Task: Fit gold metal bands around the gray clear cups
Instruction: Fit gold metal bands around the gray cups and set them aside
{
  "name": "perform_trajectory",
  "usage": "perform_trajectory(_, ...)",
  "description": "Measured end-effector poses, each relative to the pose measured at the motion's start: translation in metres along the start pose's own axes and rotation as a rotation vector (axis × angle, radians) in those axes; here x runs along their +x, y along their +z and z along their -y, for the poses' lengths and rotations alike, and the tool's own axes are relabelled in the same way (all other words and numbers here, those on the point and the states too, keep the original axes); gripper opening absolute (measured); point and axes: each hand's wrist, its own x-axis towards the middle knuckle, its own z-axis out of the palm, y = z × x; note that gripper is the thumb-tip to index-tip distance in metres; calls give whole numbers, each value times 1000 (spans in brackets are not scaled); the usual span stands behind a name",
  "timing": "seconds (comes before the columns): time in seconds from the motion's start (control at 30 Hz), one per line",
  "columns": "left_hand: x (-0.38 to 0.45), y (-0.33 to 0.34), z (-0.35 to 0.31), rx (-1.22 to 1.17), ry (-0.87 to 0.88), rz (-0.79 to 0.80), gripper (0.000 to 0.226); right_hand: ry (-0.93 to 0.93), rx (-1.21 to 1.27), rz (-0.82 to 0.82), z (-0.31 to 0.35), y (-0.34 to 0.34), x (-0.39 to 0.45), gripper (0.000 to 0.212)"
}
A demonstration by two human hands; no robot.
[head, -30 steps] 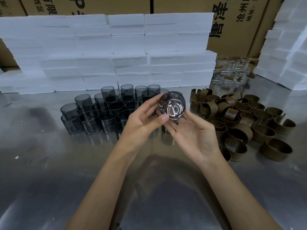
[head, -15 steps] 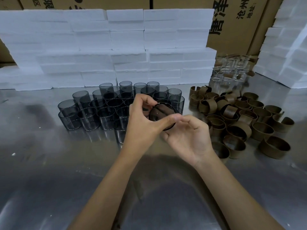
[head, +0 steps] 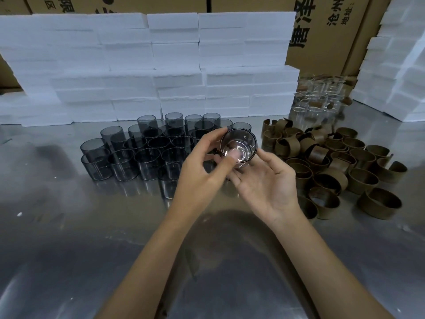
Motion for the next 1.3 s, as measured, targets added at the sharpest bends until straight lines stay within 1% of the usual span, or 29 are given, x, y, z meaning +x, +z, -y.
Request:
perform_trajectory(0.03, -1, 2, 1, 56, 22, 17, 56, -8, -14, -8, 0, 0, 0, 65)
perform_trajectory(0.07, -2, 3, 3, 107, 57, 14, 61, -18, -48, -17, -1, 0, -1, 64)
perform_trajectory(0.1, -1, 5, 4, 118, 88, -7, 59, -38, -102, -33, -2, 1, -1, 60)
perform_trajectory(0.13, 0, 5, 5, 85, 99, -33, 53, -69, -184, -61, -4, 3, -1, 56)
perform_trajectory(0.17, 2, 4, 5, 5, 80, -58, 44, -104, -293, -103, -7, 7, 0, 53)
perform_trajectory(0.23, 5, -1, 6, -216, -52, -102, 29, -221, -578, -227, -12, 11, 0, 63)
perform_trajectory(0.3, 8, -4, 3, -436, -245, -99, 26, -413, -955, -313, -15, 9, 0, 65)
perform_trajectory(0.37, 8, -4, 1, -587, -377, -60, 31, -551, -1250, -279, -18, 5, -3, 64)
perform_trajectory(0.4, 7, -4, 1, -622, -418, -43, 32, -577, -1325, -263, -19, 4, -4, 63)
perform_trajectory(0.47, 8, -4, 2, -644, -469, -20, 33, -614, -1393, -270, -20, 3, -5, 61)
perform_trajectory(0.57, 9, -3, 3, -627, -499, 0, 35, -681, -1418, -289, -21, 1, -4, 54)
perform_trajectory(0.73, 6, -1, 3, -595, -527, 98, 57, -759, -1419, -312, -21, 0, -3, 29)
perform_trajectory(0.83, 5, 0, 8, -563, -483, 94, 50, -767, -1404, -336, -19, 0, -2, 17)
perform_trajectory(0.9, 5, 2, 10, -573, -470, 63, 53, -750, -1377, -349, -19, -3, 0, 21)
perform_trajectory(1.0, 6, 2, 11, -609, -478, 30, 67, -708, -1396, -364, -20, -7, 2, 31)
perform_trajectory(1.03, 6, 2, 13, -613, -480, 30, 68, -689, -1398, -371, -21, -8, 1, 32)
perform_trajectory(1.1, 7, 1, 16, -636, -488, 31, 61, -660, -1409, -381, -22, -6, 0, 33)
perform_trajectory(1.17, 7, 0, 19, -676, -517, 15, 57, -658, -1501, -421, -20, -3, -4, 30)
perform_trajectory(1.2, 8, 0, 20, -696, -536, -1, 58, -695, -1601, -479, -16, -4, -7, 28)
perform_trajectory(1.27, 9, -2, 23, -729, -573, -34, 64, -786, -1879, -676, -4, -9, -18, 26)
perform_trajectory(1.3, 9, -3, 24, -738, -586, -43, 67, -781, -2027, -782, 3, -12, -24, 26)
